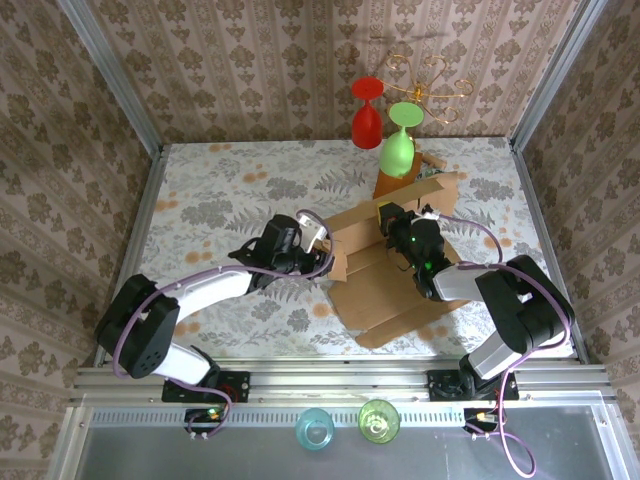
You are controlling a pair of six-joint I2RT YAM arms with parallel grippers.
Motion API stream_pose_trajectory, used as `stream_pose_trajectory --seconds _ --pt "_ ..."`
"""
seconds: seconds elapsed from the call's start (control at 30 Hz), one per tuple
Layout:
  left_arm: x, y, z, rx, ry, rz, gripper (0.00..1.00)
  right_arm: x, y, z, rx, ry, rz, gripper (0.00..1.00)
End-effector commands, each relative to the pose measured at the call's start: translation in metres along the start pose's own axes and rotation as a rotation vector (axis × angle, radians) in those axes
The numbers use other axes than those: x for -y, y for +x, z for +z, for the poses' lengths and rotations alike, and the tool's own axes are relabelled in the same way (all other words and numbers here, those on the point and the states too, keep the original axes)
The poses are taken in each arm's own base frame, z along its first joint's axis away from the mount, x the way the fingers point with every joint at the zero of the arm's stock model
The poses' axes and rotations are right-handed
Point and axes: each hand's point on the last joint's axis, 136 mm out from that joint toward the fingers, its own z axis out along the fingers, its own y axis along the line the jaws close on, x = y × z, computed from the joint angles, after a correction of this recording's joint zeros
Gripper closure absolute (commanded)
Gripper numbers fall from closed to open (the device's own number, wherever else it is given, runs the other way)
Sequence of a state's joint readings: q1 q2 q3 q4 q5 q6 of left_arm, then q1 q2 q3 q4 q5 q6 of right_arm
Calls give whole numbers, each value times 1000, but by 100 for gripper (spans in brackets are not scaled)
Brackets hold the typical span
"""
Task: Fold the paper box
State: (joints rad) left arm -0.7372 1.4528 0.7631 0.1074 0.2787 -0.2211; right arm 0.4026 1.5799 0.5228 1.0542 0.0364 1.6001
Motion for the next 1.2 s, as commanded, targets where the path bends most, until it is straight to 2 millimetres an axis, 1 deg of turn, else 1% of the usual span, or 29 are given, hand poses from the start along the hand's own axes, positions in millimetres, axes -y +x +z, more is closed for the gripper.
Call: stream_pose_trajectory --seconds 0.0,0.1,0.27,0.47,0.6,0.9,1.07,1.13,1.17 --pt "-7 -11 4 40 -69 -14 56 -15 2 7 -7 -48 12 100" --pt "-12 -10 8 33 -120 -10 54 -16 2 7 -4 -49 14 100" --pt "-18 -8 16 37 -177 -23 54 -16 4 7 -2 -50 19 100" --pt "-23 -13 23 47 -252 -20 54 -15 6 6 4 -44 25 100" --pt "-25 -19 28 56 -283 -25 54 -12 8 7 9 -35 34 100" --pt "-44 -18 35 32 -447 -42 56 -11 10 7 17 -10 51 100" --pt "-56 -17 38 19 -532 -54 60 -10 13 7 14 12 52 100" --pt "-59 -18 40 22 -553 -62 63 -10 14 7 14 14 60 100" --pt "-61 -17 41 20 -560 -64 67 -9 14 7 15 17 62 100"
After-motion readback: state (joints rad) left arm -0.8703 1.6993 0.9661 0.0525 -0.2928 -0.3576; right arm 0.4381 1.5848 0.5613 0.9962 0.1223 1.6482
